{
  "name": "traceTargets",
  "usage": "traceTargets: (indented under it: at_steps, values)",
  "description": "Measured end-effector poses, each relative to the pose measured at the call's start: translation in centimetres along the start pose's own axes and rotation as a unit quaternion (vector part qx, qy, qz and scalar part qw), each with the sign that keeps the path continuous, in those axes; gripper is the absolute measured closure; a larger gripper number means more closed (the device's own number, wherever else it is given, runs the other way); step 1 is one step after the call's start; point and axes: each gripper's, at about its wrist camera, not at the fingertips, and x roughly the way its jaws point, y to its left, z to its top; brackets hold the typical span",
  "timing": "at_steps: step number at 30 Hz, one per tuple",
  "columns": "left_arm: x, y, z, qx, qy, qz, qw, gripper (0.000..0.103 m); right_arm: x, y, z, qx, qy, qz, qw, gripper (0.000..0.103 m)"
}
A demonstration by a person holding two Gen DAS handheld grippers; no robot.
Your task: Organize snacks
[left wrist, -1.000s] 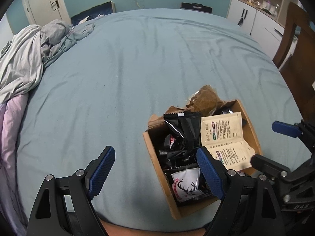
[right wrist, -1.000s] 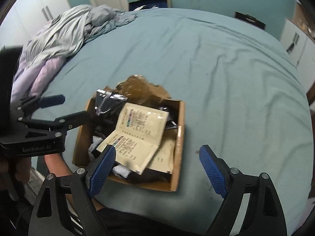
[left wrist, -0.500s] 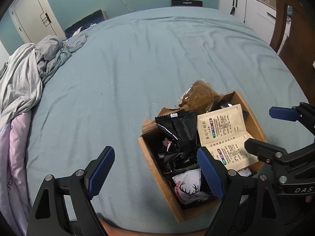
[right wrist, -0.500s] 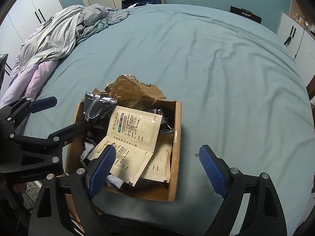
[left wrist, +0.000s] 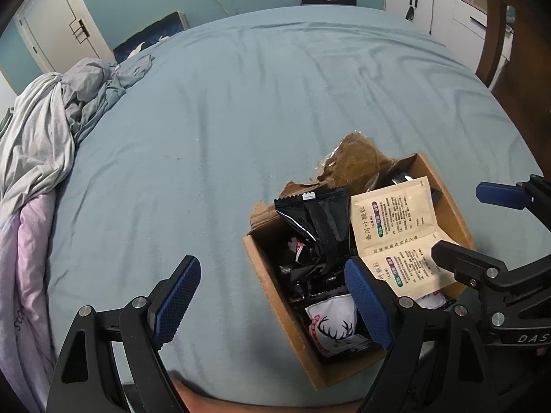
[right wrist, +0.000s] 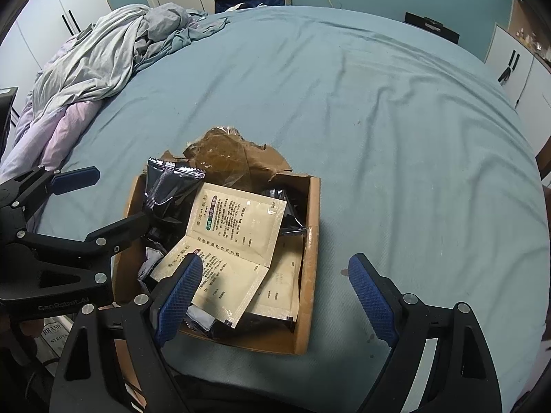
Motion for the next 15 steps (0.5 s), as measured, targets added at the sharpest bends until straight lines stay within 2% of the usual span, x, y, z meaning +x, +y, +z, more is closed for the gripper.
traceTargets:
  at_steps: [15]
  values:
    - [-0.18,-0.17,-0.08,0.005,-0.004,0.007,1.0000,0.016,-0.06,-0.13,-0.08,-0.001,0.005,-0.004,1.000,0.016]
